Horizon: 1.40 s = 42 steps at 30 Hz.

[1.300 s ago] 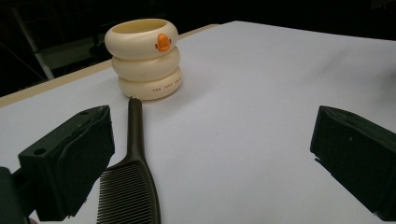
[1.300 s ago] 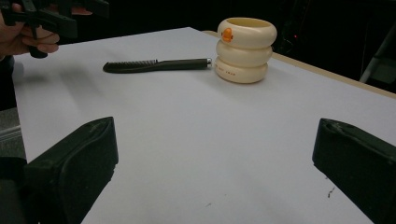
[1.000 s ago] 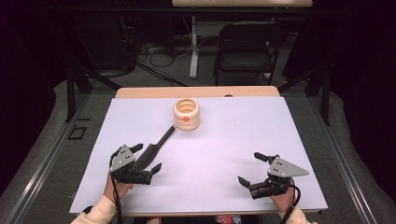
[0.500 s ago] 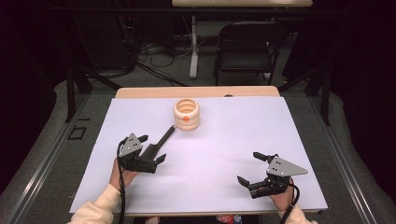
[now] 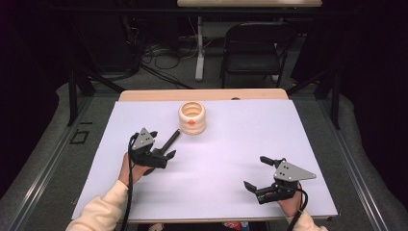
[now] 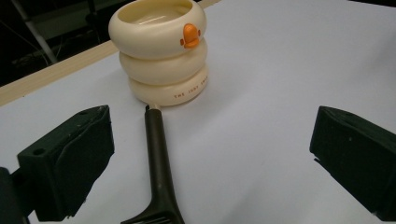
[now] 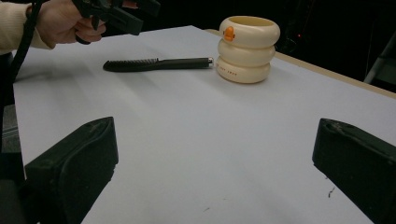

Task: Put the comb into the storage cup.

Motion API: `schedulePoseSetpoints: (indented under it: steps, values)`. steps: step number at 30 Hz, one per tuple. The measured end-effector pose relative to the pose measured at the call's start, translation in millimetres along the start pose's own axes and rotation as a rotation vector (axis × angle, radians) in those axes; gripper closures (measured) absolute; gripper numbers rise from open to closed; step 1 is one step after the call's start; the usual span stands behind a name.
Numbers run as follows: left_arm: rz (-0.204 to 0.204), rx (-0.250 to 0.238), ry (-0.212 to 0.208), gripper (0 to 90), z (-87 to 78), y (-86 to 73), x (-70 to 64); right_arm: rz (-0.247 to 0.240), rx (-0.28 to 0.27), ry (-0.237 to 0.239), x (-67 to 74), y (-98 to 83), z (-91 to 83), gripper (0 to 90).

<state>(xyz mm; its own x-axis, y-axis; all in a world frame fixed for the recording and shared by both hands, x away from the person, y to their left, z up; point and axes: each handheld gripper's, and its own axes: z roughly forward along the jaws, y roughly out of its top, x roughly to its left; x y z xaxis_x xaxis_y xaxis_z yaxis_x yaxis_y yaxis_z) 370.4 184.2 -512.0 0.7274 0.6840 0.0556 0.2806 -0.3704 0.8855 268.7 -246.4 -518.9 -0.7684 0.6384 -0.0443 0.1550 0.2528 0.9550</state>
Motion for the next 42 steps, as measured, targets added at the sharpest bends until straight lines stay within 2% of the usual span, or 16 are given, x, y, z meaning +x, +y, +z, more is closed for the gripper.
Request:
schedulePoseSetpoints:
  steps: [8,12,18,23,29,34,42]
  values:
    - [0.006,0.013,0.014,0.4,14.7,7.5,8.6,-0.004,0.003,0.004,0.1,-0.2,1.3,0.0]
    - [0.01,0.035,0.018,0.0,22.6,9.5,11.2,-0.004,0.008,0.007,0.0,-0.1,1.6,0.0]
    - [0.022,0.036,0.017,1.9,30.6,13.6,15.2,-0.004,0.009,0.01,0.1,0.0,2.2,0.0]
    - [0.041,0.06,0.012,14.1,37.8,14.0,16.7,-0.005,0.012,0.01,0.2,0.0,2.5,0.0]
    - [0.018,0.054,0.03,24.0,43.1,18.6,24.2,-0.006,0.014,0.008,0.0,-0.1,2.6,0.0]
    - [0.007,0.084,0.035,35.2,51.6,18.5,29.0,-0.008,0.013,0.009,-0.1,-0.1,2.8,0.0]
    - [0.005,0.132,0.027,60.1,65.1,18.5,34.2,-0.01,0.016,0.008,0.0,-0.2,3.0,0.0]
